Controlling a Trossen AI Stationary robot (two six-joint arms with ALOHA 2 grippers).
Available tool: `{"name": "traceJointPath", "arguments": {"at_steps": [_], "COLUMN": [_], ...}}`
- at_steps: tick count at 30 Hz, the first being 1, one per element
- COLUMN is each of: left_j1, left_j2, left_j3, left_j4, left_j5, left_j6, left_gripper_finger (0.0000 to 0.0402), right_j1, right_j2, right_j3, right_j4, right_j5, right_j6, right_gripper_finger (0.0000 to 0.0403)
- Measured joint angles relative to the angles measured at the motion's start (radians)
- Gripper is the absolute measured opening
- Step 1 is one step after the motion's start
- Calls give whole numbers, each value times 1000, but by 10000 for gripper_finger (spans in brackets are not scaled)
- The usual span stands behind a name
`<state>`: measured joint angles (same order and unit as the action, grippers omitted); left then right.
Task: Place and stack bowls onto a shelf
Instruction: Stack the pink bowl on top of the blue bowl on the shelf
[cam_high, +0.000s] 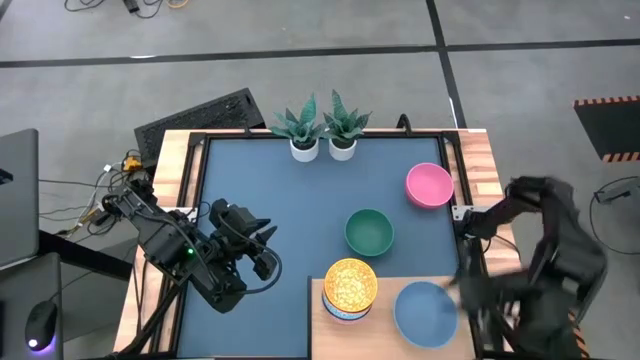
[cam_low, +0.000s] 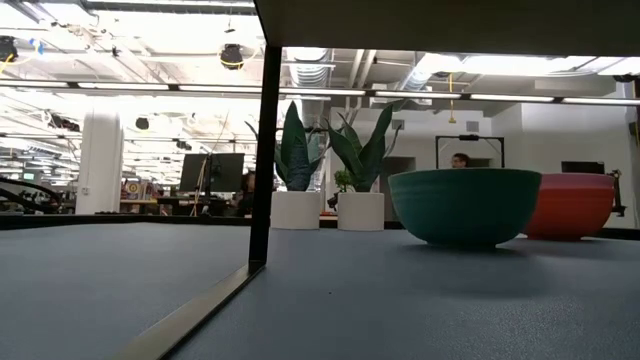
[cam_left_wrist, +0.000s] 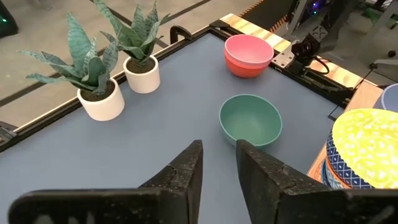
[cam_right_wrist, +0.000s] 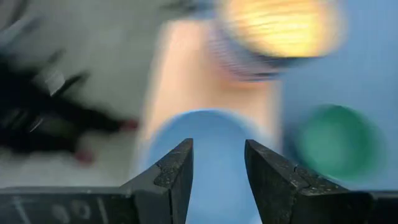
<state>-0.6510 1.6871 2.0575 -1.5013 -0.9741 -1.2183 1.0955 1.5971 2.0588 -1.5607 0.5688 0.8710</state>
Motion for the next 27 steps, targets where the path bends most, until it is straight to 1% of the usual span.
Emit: {"name": "traceJointPath", "arguments": {"at_steps": [1, 3, 5, 9, 11, 14, 19, 23, 27], "left_j1": [0, 0, -1, -1, -1, -1, -1, 0, 0], "left_j2": [0, 0, 0, 0, 0, 0, 0, 0, 0], "left_j3": [0, 0, 0, 0, 0, 0, 0, 0, 0], "left_j4": [0, 0, 0, -1, -5, -5, -8, -8, -10], "left_j5": [0, 6, 21, 22, 23, 23, 22, 14, 7], "left_j6": [0, 1, 1, 9, 9, 21, 45, 65, 71], "left_gripper_finger": [87, 89, 89, 90, 90, 90, 90, 90, 90], "right_j1": [-9, -49, -93, -260, -354, -497, -672, -746, -803], "right_j2": [-31, -114, -184, -331, -400, -493, -633, -707, -737], "right_j3": [-2, -43, -73, -220, -321, -473, -725, -891, -1026], "right_j4": [-16, 9, -6, -9, -10, -10, -10, 39, 117], "right_j5": [47, 106, 157, 174, 174, 169, 88, 45, -25], "right_j6": [39, 20, 49, 35, 19, -8, -26, -24, -38], "right_gripper_finger": [169, 167, 167, 169, 169, 169, 170, 170, 170]}}
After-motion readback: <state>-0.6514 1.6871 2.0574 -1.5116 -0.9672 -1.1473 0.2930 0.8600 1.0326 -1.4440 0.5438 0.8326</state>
